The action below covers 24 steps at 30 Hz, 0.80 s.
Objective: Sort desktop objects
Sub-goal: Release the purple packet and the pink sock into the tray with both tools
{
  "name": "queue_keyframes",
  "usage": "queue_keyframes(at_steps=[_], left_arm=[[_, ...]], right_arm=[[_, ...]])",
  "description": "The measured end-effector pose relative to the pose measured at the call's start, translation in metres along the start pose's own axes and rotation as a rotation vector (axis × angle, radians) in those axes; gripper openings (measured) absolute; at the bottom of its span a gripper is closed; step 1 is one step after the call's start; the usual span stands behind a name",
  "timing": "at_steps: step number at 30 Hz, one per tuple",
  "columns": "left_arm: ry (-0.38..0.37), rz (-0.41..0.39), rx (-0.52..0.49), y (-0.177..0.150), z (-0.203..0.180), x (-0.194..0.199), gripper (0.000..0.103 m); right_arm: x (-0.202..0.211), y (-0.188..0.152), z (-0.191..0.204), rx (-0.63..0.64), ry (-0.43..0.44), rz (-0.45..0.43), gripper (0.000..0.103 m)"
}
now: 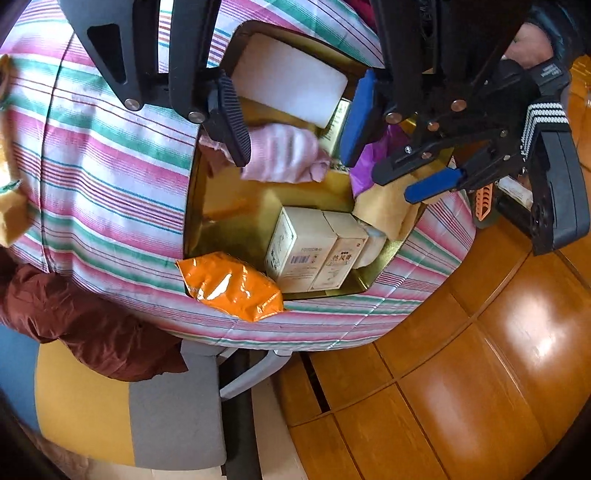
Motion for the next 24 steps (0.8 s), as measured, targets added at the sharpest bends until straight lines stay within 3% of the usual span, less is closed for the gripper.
queue_keyframes(at_steps=[12, 17, 24], left_arm=[[-0.010, -0.024, 0.054, -0.007, 0.023, 0.017, 0.053], [-0.040, -0.015, 0.025, -0.010, 0.009, 0.017, 0.053], [-0.074, -0.004, -0.024, -0.011, -0.017, 0.016, 0.053]], right_arm=[[0.021, -0.023, -0.034, -0.059, -0.059, -0.001, 0.064], [0.035, -0.029, -0.059, -0.123, -0.085, -0.017, 0.072], [0.059, -0.041, -0.100, -0.213, -0.147, -0.030, 0.072]])
Point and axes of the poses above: each gripper's, at about its wrist camera, not at the fingertips, and x roughly against the way its jaws point, z to its left, y to its top, the point moved 7 cm from there along -x, roughly the way its jaws point, and after that the axes turned 11 degrees about z, right-handed, at the moved point
